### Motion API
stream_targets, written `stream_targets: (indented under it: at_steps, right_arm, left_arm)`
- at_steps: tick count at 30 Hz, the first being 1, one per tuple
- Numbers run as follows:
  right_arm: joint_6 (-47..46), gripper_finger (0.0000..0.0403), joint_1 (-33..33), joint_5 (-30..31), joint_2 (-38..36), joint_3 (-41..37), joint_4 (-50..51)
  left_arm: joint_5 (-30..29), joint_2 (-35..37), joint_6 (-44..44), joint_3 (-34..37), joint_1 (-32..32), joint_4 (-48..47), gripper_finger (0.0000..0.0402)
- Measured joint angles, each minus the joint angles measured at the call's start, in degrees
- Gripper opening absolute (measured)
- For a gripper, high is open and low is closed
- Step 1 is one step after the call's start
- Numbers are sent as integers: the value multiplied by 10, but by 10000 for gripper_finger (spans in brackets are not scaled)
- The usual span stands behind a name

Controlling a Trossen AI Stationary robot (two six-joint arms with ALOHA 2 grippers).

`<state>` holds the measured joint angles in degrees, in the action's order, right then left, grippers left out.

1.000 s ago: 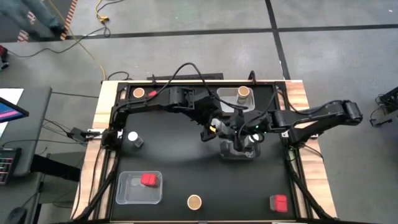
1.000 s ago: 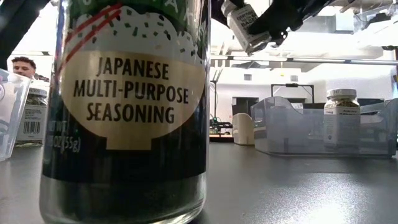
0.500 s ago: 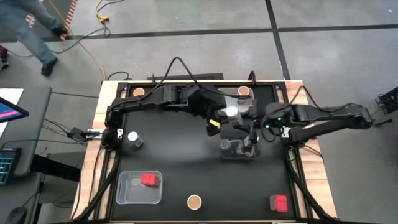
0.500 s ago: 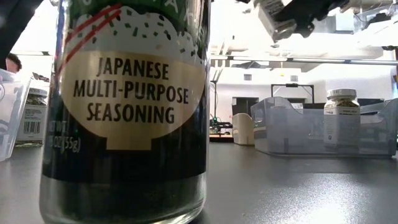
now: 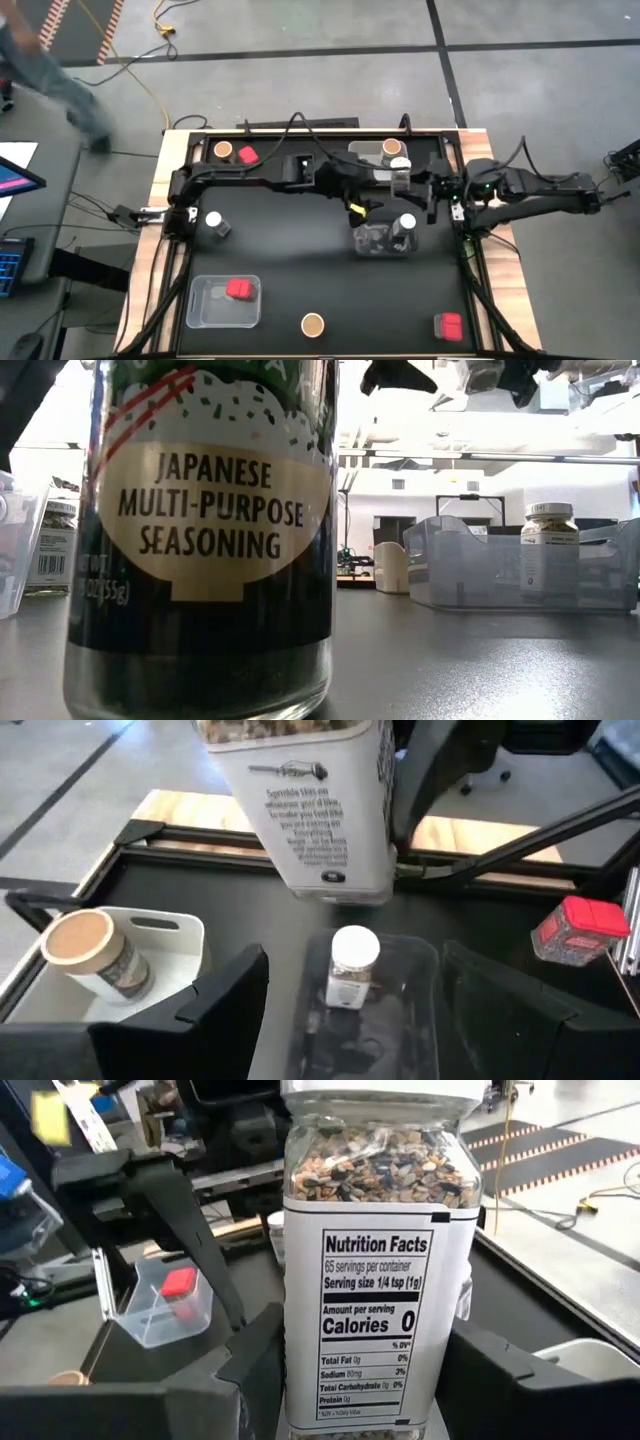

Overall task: Sort spices by type
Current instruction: Put the center left white spice bottle in the black bin

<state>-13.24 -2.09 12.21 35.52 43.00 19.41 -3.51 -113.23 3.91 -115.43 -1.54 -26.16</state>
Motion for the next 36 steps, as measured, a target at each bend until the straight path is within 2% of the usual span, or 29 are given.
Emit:
stream_targets:
  at_steps: [4,11,15,19,22,30,36]
  right_arm:
    - [0,228,0,0,-4,0,14]
    - [5,228,-2,0,6,0,-1]
    - [42,228,-2,-5,35,0,-45]
    - [75,228,-2,-6,76,1,-106]
    - [59,228,-1,-8,104,1,-123]
    - [-2,228,-1,-9,147,1,-142]
    - [9,228,-17,-9,164,1,-210]
  left_arm:
    - [0,59,24,108,-2,91,279]
    - [-37,227,79,403,-4,338,279]
    - [-47,264,152,501,-4,480,279]
    - [-52,270,189,524,-4,530,279]
    - [-56,271,193,524,-4,529,279]
    - [-57,270,87,524,-13,529,279]
    - [22,270,25,524,-24,527,279]
